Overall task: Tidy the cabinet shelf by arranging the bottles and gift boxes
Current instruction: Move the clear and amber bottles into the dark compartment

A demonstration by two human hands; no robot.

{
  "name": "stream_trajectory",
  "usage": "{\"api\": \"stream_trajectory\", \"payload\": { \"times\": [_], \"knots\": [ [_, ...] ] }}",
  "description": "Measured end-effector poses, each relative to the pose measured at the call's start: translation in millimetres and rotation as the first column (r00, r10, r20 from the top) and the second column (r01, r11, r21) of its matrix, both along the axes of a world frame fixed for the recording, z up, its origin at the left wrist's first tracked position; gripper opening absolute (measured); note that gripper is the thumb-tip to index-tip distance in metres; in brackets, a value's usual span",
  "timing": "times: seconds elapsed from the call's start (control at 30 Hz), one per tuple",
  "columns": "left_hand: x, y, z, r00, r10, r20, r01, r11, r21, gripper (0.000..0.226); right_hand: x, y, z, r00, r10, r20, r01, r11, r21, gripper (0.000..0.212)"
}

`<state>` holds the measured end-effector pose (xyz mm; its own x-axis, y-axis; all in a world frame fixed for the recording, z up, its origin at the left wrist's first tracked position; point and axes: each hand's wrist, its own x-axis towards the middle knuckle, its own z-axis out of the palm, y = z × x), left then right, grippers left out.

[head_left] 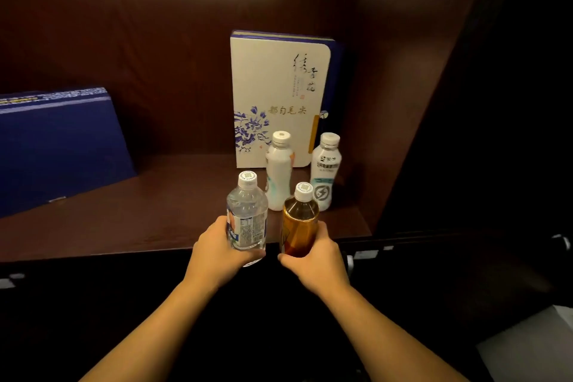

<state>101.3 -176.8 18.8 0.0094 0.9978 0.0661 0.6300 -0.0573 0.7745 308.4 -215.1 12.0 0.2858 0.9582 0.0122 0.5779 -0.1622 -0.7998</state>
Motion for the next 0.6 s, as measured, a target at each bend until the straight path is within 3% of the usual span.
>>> {"api": "stream_trajectory", "payload": {
  "times": [0.3,0.6],
  "knots": [
    [121,-88,6,0.997,-0.069,-0.034,0.069,0.998,0.002,0.08,119,-96,1,0.998,-0.068,-0.006,0.068,0.995,0.078,0.079],
    [236,-148,18,0.98,-0.197,0.012,0.196,0.979,0.046,0.074,223,-173,5,0.993,-0.116,-0.016,0.117,0.985,0.125,0.078]
  ]
}}
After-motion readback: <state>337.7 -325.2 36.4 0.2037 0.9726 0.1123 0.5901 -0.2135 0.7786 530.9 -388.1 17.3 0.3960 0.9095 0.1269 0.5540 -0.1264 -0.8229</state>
